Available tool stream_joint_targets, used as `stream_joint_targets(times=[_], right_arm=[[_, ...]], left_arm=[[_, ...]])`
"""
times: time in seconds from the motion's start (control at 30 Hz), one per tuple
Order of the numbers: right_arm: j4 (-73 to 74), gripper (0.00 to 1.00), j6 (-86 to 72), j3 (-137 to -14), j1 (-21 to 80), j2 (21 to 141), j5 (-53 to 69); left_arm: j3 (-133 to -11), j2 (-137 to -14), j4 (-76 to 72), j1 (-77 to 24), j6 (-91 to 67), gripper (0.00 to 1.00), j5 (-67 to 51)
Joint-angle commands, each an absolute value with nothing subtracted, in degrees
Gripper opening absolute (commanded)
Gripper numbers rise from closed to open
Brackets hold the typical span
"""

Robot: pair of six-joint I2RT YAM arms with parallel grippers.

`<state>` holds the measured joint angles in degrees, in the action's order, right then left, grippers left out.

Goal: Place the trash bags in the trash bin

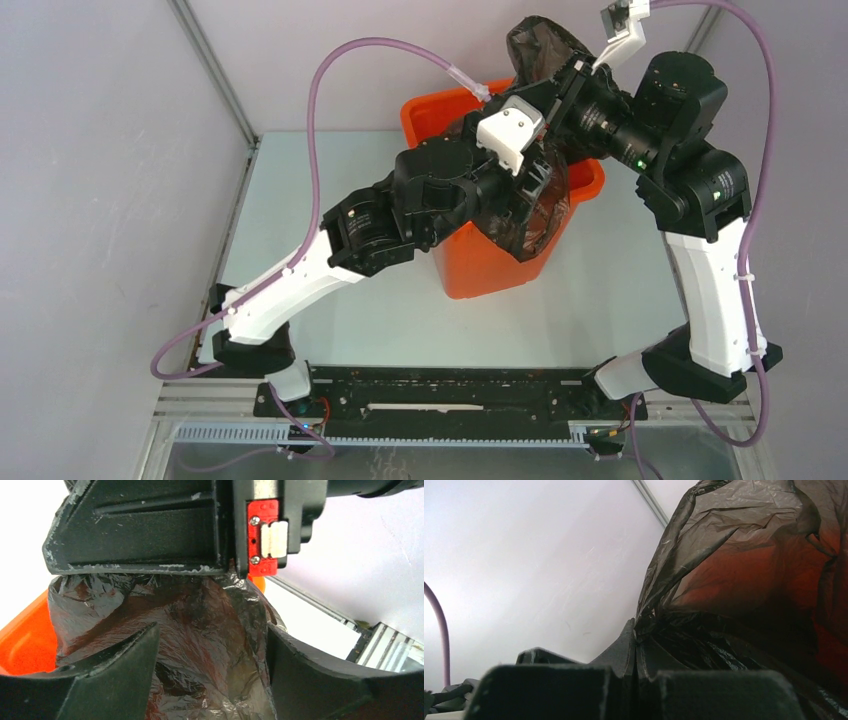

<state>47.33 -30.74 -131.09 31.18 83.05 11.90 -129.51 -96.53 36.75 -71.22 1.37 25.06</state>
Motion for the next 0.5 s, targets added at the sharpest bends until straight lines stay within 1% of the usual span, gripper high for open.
stream_joint_targets(times=[0.0,0.07,0.1,0.13,0.17,0.2,0.27,0.33,0.37,0.4,0.47], right_arm=[[45.07,0.0,-28.67,-132.02,32.25,82.33,9.45],[45.54,0.0,-28.67,-132.35,32.34,82.4,9.17],[45.91,0.03,-28.7,-132.36,32.32,82.31,8.84],[46.33,0.08,-28.55,-132.26,32.26,82.09,8.42],[46.74,0.17,-28.34,-131.75,32.28,81.76,8.22],[46.98,0.27,-27.99,-131.15,32.2,81.29,8.18],[47.39,0.47,-27.11,-129.5,32.02,80.06,8.21],[48.1,0.65,-26.11,-127.98,31.79,78.61,7.82],[48.49,0.78,-25.49,-127.32,31.55,77.78,7.75],[48.92,0.84,-24.88,-126.71,31.18,76.95,7.74],[49.95,0.89,-24.23,-125.49,30.11,74.77,8.3]], left_arm=[[-129.87,-94.22,36.83,-71.28,1.18,0.68,24.8],[-130.29,-94.14,37.36,-71.28,1.02,0.37,27.41],[-130.47,-94.09,37.78,-71.21,0.72,0.23,28.62],[-130.65,-93.93,38.06,-71.15,0.41,0.12,29.8],[-130.67,-93.64,38.21,-70.99,0.37,0.05,30.4],[-130.43,-93.19,38.16,-70.75,-1.14,0.01,30.3],[-129.58,-92.01,37.87,-70.1,-2.74,0.0,29.25],[-127.89,-90.3,37.23,-69.15,-5.91,0.0,27.65],[-126.67,-89.16,36.59,-68.52,-7.67,0.0,26.93],[-125.06,-87.95,35.7,-67.83,-9.5,0.0,26.03],[-120.89,-84.92,33.23,-65.56,-14.2,0.0,23.53]])
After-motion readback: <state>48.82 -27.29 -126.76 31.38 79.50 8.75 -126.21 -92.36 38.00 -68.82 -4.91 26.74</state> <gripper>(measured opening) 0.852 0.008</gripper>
